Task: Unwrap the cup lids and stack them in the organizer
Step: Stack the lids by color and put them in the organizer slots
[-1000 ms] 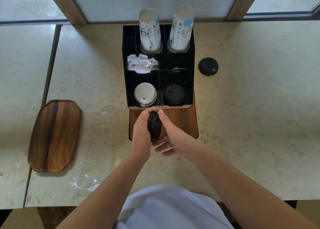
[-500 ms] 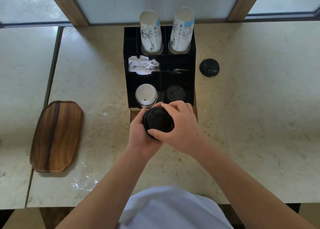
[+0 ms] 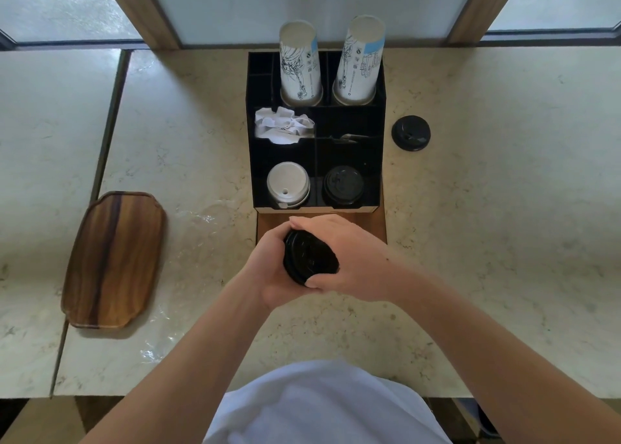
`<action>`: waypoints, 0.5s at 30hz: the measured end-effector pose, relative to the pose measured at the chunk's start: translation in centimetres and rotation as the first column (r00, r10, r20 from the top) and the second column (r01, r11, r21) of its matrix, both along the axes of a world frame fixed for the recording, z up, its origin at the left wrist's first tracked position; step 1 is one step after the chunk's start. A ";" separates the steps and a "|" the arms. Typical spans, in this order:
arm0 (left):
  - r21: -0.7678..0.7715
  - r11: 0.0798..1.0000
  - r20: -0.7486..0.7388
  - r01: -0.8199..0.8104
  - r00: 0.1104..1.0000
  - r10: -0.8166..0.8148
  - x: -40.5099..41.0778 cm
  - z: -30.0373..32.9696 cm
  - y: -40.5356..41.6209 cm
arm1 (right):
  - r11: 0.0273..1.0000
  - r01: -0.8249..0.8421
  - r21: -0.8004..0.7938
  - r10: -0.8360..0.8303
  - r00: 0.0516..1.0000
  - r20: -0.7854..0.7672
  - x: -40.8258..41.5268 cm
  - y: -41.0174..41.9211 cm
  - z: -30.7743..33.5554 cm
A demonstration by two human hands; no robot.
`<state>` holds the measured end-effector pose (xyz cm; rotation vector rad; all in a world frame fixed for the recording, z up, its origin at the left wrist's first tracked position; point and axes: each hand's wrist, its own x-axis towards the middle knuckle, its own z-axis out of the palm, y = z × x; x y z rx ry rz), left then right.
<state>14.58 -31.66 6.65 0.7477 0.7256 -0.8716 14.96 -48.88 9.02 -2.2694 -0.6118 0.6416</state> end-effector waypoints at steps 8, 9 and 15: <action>0.055 0.989 -0.036 -0.137 0.990 0.139 -0.8 -0.5 -0.8 | 0.999 0.041 0.025 -0.037 0.992 -0.122 0.2 0.2 -1.3; 0.051 0.983 -0.030 -0.175 0.984 0.177 -0.9 -0.5 -1.0 | 0.998 0.053 0.032 -0.049 0.991 -0.125 0.1 0.2 -1.4; -0.023 0.967 0.097 -0.255 0.962 0.256 -1.2 -0.3 -1.1 | 0.992 0.111 0.063 -0.106 0.991 -0.082 0.0 0.7 -1.3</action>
